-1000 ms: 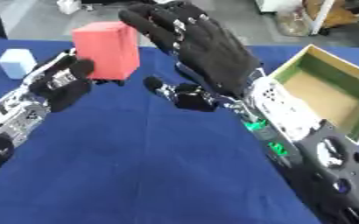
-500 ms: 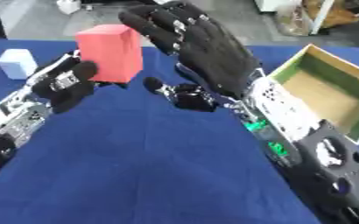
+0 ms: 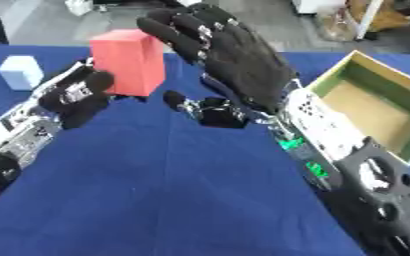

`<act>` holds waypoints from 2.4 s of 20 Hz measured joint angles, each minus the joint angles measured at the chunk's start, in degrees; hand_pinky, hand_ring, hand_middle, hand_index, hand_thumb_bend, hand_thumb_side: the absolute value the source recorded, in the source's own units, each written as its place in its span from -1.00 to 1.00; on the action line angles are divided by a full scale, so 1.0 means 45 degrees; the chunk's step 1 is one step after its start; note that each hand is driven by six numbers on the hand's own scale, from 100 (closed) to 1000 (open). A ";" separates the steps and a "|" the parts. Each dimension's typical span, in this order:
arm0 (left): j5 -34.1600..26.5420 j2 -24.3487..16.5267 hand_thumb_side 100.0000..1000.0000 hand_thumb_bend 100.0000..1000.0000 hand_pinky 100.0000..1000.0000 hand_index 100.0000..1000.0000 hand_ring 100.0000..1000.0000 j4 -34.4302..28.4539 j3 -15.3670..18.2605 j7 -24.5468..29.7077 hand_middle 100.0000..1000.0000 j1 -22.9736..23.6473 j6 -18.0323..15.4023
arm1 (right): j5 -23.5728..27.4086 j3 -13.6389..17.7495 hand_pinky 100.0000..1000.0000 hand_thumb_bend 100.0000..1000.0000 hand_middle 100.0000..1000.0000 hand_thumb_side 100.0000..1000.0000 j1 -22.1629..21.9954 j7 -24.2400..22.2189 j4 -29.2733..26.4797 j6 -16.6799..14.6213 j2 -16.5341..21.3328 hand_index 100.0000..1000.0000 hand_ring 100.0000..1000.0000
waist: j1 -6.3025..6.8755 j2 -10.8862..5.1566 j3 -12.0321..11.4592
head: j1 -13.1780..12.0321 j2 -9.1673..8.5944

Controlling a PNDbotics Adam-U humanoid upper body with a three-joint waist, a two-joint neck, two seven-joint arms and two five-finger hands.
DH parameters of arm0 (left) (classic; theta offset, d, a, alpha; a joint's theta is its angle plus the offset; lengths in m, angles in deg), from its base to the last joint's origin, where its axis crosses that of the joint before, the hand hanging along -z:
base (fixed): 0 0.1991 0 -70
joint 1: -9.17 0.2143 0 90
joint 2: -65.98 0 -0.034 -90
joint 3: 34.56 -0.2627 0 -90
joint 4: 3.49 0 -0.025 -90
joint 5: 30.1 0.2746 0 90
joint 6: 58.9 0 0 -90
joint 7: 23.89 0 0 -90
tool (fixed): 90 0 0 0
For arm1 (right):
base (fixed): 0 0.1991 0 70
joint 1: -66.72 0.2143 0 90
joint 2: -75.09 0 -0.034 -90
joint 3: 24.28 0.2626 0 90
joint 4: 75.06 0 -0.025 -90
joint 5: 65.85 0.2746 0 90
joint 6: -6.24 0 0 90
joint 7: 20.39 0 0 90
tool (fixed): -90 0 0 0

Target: Pick up the objects with one hand, pass them to the other hand, and then place them into the box on the other side of the table.

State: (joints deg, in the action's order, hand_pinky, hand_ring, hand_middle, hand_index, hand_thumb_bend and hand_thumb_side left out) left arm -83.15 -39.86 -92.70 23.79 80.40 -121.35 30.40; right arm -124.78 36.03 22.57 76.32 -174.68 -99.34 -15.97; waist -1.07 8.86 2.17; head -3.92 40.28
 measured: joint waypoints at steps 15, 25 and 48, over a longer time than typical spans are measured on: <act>0.0005 0.0298 -0.67 -0.11 0.25 -0.18 0.08 0.0007 -0.0106 0.0059 0.07 -0.0173 0.0046 | -0.0105 -0.0077 0.63 -0.27 0.65 -0.77 0.0112 0.0003 0.0101 -0.0306 -0.0124 0.90 0.62 | 0.0000 0.0000 -0.0019 | -0.0001 0.0100; 0.0005 0.0352 -0.66 -0.11 0.25 -0.18 0.08 0.0074 -0.0195 0.0087 0.07 -0.0222 0.0075 | -0.0254 -0.0075 0.57 -0.30 0.42 -1.00 0.0121 0.0632 0.0184 -0.0148 -0.0226 0.32 0.52 | 0.0000 0.0000 -0.0025 | -0.0009 0.0115; 0.0735 0.0422 -0.14 0.95 0.28 0.63 0.15 -0.0328 -0.0144 0.0305 0.26 -0.0323 -0.0009 | -0.0293 -0.0142 0.52 -0.45 0.28 -1.00 0.0106 0.2275 0.0484 0.0278 -0.0294 -0.12 0.42 | 0.0000 0.0000 -0.0019 | -0.0010 0.0176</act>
State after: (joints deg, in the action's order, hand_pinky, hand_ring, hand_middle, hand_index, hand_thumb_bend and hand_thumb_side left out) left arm -79.84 -37.96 -94.18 23.14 81.77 -122.80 30.35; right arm -126.10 35.39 23.04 86.56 -172.50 -98.09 -17.29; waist -1.07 8.86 2.08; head -3.97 41.07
